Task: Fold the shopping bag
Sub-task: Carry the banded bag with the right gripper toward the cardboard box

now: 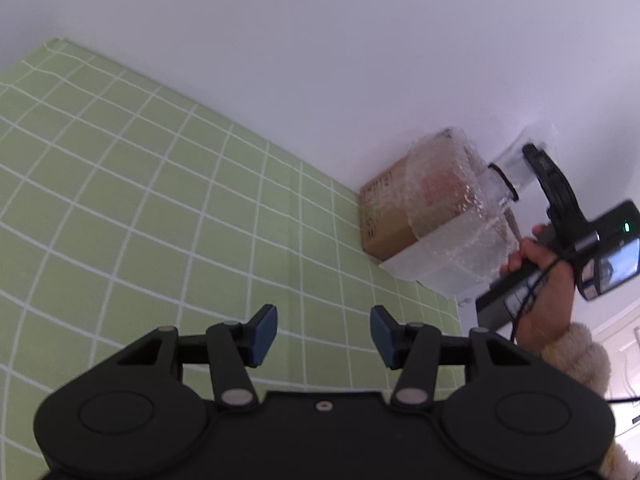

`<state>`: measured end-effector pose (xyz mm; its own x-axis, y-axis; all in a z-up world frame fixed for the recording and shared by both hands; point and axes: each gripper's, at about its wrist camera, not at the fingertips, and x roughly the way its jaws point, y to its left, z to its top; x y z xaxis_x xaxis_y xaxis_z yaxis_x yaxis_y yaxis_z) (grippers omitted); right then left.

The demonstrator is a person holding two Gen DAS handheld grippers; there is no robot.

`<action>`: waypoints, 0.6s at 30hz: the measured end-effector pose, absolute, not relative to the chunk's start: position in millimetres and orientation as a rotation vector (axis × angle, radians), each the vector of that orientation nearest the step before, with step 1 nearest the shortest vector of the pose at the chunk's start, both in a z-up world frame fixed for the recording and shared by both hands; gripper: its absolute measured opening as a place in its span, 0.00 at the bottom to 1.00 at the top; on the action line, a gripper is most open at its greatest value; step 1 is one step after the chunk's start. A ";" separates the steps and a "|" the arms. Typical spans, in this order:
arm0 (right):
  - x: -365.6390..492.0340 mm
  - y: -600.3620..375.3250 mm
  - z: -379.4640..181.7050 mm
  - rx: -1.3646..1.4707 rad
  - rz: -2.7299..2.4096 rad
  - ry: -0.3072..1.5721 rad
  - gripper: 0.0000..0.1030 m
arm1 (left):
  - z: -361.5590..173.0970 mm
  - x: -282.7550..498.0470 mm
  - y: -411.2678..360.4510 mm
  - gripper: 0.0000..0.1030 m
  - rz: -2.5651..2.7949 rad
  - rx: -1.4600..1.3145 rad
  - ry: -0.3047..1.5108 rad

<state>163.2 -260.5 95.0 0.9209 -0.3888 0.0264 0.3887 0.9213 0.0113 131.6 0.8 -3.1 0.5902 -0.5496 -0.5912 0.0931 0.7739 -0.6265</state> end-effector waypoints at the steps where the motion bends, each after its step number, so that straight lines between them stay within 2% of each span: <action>1: 159.4 -258.4 95.5 -0.002 -0.394 -0.023 0.12 | -3.1 133.0 0.9 0.51 -0.398 -0.588 0.866; 12: 116.5 -230.5 106.0 -0.067 -0.363 0.064 0.13 | -3.5 139.4 -0.5 0.51 -0.392 -0.571 0.859; 18: 108.4 -225.7 116.5 0.011 -0.359 0.239 0.14 | -2.8 139.2 -0.6 0.51 -0.396 -0.570 0.854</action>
<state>108.4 -225.7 116.5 0.9084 -0.3467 -0.2337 0.3492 0.9365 -0.0318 139.2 -0.6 -2.8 0.5994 -0.5409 -0.5900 0.1013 0.7825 -0.6143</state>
